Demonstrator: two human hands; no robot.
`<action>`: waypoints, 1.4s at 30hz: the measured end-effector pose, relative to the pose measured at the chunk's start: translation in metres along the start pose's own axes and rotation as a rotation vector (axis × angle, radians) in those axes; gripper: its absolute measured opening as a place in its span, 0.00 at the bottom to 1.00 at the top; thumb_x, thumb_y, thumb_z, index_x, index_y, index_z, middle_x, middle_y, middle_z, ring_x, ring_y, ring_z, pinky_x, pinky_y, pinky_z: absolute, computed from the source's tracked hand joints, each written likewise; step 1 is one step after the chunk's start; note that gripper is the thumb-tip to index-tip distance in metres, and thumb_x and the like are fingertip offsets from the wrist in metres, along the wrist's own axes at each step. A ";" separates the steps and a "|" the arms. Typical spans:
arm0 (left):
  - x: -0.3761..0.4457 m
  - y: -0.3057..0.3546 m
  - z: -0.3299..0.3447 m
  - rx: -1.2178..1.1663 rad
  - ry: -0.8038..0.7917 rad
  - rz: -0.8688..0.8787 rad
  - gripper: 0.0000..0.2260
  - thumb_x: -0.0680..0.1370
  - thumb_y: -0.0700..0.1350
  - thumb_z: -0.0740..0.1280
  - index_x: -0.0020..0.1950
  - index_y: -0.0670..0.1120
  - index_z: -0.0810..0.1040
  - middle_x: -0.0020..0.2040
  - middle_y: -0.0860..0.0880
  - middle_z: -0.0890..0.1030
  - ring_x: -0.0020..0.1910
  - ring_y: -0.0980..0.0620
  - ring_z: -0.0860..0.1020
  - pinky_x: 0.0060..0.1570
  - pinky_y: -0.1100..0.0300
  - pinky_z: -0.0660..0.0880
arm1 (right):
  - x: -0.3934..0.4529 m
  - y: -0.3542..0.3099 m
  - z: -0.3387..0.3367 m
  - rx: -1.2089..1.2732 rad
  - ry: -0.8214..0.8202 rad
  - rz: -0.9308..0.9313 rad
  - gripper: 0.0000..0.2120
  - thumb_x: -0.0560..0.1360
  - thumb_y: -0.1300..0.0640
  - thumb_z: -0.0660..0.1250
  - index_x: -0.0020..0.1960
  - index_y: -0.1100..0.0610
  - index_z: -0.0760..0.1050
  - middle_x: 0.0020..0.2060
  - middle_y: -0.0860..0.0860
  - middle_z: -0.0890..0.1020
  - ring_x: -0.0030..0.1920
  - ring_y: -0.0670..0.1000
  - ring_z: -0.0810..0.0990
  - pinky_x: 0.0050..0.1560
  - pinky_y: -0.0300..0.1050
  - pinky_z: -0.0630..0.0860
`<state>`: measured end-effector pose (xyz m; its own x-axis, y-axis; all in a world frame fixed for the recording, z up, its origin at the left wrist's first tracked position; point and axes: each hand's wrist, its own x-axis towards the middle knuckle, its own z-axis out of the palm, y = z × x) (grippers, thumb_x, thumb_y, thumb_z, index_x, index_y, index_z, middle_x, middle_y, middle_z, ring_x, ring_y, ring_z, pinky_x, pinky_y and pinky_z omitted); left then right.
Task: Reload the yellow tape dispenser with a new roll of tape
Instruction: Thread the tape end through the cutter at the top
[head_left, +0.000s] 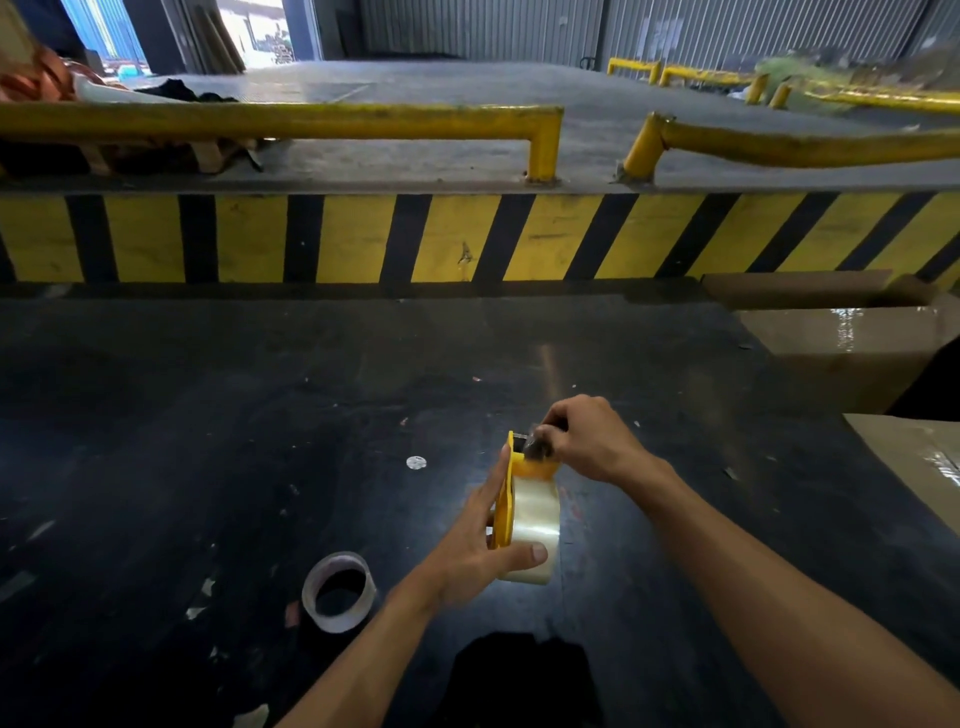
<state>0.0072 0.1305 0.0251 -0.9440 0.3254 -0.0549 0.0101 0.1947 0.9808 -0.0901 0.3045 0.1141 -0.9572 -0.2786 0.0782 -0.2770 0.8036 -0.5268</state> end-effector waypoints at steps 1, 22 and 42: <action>0.000 0.000 0.000 0.007 -0.011 0.009 0.50 0.68 0.57 0.78 0.78 0.74 0.47 0.75 0.51 0.66 0.69 0.50 0.75 0.67 0.45 0.77 | 0.001 -0.002 -0.002 -0.014 -0.012 -0.017 0.08 0.77 0.56 0.67 0.45 0.56 0.84 0.42 0.53 0.87 0.43 0.51 0.84 0.47 0.50 0.82; -0.002 0.002 0.000 -0.037 -0.039 -0.005 0.51 0.65 0.63 0.80 0.76 0.76 0.48 0.75 0.45 0.68 0.68 0.41 0.76 0.66 0.38 0.77 | 0.004 0.018 -0.001 0.178 0.076 -0.228 0.04 0.74 0.63 0.72 0.47 0.60 0.85 0.38 0.47 0.81 0.38 0.40 0.79 0.41 0.28 0.74; 0.006 -0.003 0.005 -0.205 0.044 0.059 0.49 0.68 0.51 0.79 0.79 0.69 0.52 0.73 0.48 0.74 0.69 0.46 0.77 0.64 0.50 0.79 | -0.039 0.030 0.037 1.117 -0.032 0.420 0.22 0.84 0.46 0.51 0.64 0.54 0.77 0.59 0.56 0.82 0.59 0.58 0.80 0.55 0.53 0.75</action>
<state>0.0031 0.1362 0.0207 -0.9573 0.2891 0.0075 0.0026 -0.0174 0.9998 -0.0574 0.3198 0.0636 -0.9485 -0.1289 -0.2895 0.2991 -0.0623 -0.9522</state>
